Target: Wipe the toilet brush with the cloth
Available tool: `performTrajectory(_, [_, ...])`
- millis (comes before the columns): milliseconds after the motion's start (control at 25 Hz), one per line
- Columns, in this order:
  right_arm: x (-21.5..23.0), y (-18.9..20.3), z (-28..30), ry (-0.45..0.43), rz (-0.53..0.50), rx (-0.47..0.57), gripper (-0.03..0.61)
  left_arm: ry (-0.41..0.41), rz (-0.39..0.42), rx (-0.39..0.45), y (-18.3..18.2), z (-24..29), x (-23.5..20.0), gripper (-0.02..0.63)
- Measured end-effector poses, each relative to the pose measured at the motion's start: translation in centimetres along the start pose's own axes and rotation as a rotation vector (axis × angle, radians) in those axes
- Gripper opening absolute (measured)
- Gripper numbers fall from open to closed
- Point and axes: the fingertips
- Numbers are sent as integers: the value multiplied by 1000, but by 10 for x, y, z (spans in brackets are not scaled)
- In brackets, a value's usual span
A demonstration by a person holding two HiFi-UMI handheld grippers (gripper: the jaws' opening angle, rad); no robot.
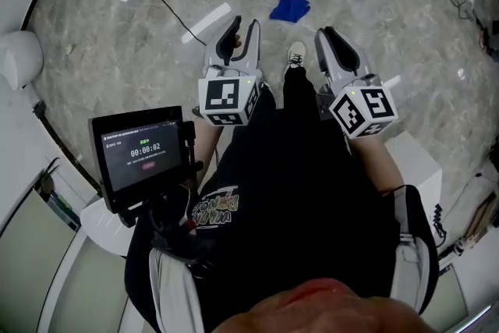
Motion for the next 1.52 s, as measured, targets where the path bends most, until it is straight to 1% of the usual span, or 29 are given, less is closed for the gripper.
performTrajectory(160, [41, 10, 26, -55, 37, -39, 77, -45, -10, -26, 4, 45, 11, 117])
performTrajectory(280, [73, 25, 47, -96, 61, -54, 83, -87, 3, -38, 13, 77, 15, 117])
performTrajectory(520, [110, 44, 67, -119, 99, -107, 91, -135, 34, -44, 12, 103, 17, 117])
performTrajectory(640, [127, 62, 87, -125, 114, -147, 91, -161, 21, -57, 19, 122, 6, 117])
performTrajectory(720, [130, 74, 100, -122, 119, -169, 91, -169, 12, -65, 26, 133, -8, 117])
performTrajectory(880, [124, 106, 134, -109, 117, -216, 91, -177, -19, -100, 53, 154, -56, 117])
performTrajectory(1000, [117, 135, 166, -72, 108, -246, 91, -158, -40, -119, 73, 173, -102, 117])
performTrajectory(1040, [115, 142, 172, -54, 100, -255, 92, -147, -39, -120, 77, 177, -112, 117])
performTrajectory(1120, [117, 146, 174, -12, 76, -262, 96, -130, -11, -111, 77, 183, -120, 117])
performTrajectory(1200, [129, 144, 167, 39, 61, -255, 103, -121, 16, -95, 70, 190, -114, 117])
performTrajectory(1240, [137, 142, 162, 67, 65, -251, 103, -110, 17, -87, 67, 193, -107, 116])
performTrajectory(1320, [151, 141, 150, 126, 75, -251, 110, -66, 15, -75, 62, 197, -89, 117])
performTrajectory(1400, [160, 138, 138, 180, 73, -260, 114, -30, 18, -91, 61, 196, -74, 117])
performTrajectory(1520, [162, 137, 139, 217, 53, -282, 121, -16, 12, -84, 60, 198, -74, 117])
Point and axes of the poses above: the fingertips, and each gripper's own axes: z forward along the fingers, x to its right, y out of its underside, and after that the axes turned 13 degrees about -z, right-handed
